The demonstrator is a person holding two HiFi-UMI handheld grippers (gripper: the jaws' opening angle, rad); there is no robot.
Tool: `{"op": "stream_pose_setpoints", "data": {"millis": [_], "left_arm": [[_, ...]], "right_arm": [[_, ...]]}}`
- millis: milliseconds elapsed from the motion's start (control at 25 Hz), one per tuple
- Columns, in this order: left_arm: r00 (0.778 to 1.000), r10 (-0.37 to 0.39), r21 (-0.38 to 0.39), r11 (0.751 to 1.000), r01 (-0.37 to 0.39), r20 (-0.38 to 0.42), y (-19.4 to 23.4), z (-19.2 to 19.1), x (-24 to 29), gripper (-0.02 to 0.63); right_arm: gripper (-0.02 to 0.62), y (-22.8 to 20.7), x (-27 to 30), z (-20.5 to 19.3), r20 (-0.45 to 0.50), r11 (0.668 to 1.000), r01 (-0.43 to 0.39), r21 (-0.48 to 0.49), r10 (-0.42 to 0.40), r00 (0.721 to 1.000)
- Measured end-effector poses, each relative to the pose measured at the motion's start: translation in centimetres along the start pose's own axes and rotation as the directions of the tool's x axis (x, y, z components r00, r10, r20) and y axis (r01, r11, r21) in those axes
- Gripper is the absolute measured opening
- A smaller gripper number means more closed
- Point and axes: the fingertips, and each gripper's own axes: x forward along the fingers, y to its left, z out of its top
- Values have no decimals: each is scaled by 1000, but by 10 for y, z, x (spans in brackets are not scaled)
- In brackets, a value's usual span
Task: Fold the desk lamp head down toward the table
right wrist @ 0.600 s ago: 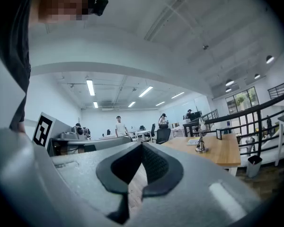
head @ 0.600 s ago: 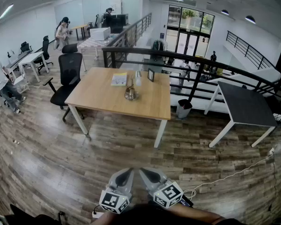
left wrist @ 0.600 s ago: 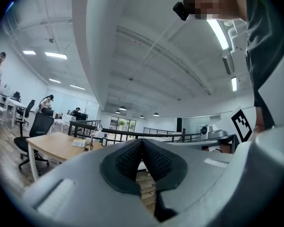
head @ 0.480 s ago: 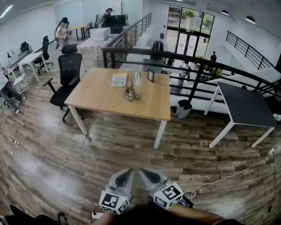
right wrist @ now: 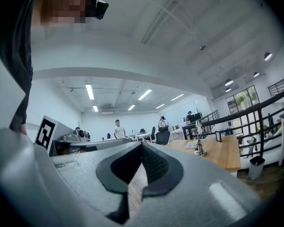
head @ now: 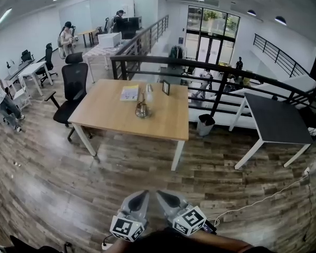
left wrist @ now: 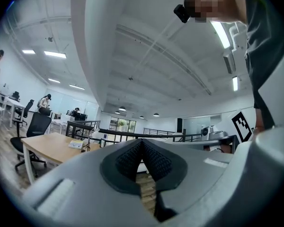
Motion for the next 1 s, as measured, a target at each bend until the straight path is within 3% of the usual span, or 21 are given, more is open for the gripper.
{"op": "stream_pose_setpoints", "data": {"millis": [520,1000], "left_arm": [[998,58,-14,998,-57,38,6,5,145,0],[998,56,-51,997,-57,-21,16,-20,219,0]], "right_arm": [[3,-140,15,39,10,998,-70,4,70,998],[3,-212,30,26,-31,991,-91,98,95,995]]}}
